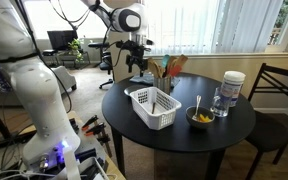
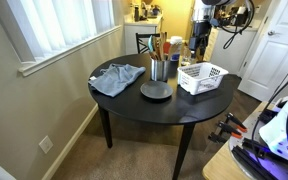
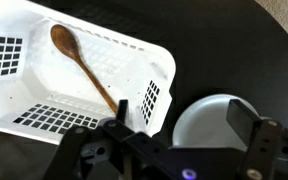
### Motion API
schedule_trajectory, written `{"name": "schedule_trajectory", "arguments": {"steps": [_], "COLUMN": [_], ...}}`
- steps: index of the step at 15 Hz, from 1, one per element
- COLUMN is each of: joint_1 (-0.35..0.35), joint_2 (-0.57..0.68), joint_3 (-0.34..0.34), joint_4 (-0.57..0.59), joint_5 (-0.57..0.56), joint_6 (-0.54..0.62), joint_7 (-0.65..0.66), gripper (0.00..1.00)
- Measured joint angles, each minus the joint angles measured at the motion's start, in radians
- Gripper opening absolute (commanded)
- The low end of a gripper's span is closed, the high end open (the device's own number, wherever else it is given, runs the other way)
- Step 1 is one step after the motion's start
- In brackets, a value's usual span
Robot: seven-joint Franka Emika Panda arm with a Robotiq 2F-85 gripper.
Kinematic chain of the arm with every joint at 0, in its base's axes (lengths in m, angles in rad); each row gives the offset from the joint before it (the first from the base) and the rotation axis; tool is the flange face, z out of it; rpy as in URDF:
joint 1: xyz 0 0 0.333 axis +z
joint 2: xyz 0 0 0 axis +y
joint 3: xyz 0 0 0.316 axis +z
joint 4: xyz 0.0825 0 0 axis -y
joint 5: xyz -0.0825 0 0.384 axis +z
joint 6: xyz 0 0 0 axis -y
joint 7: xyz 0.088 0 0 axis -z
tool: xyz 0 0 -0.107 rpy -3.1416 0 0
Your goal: Remove the wooden spoon from the basket and put it in the spoon holder.
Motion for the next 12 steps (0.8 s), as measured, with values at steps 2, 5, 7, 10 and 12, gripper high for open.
{"name": "schedule_trajectory", "arguments": {"steps": [2,5,7,10,12], "joint_1": [-0.005,-0.002,-0.001,-0.004,-0.011], "joint_2": [0.008,0.028,0.046,0.074,0.092], "joint_3": [-0.019,-0.022,-0.022,-0.032,-0.044], "joint_4": [-0.016,-0.025,-0.025,-0.024,-0.024], "joint_5": [0.0,0.002,0.006,0.007,0.006], "joint_6": [0.05,0.088,0.091,0.091,0.09], "joint_7": [-0.125,-0.288,-0.402,-0.553,-0.62], "gripper": [1.0,1.0,1.0,1.0,1.0]}}
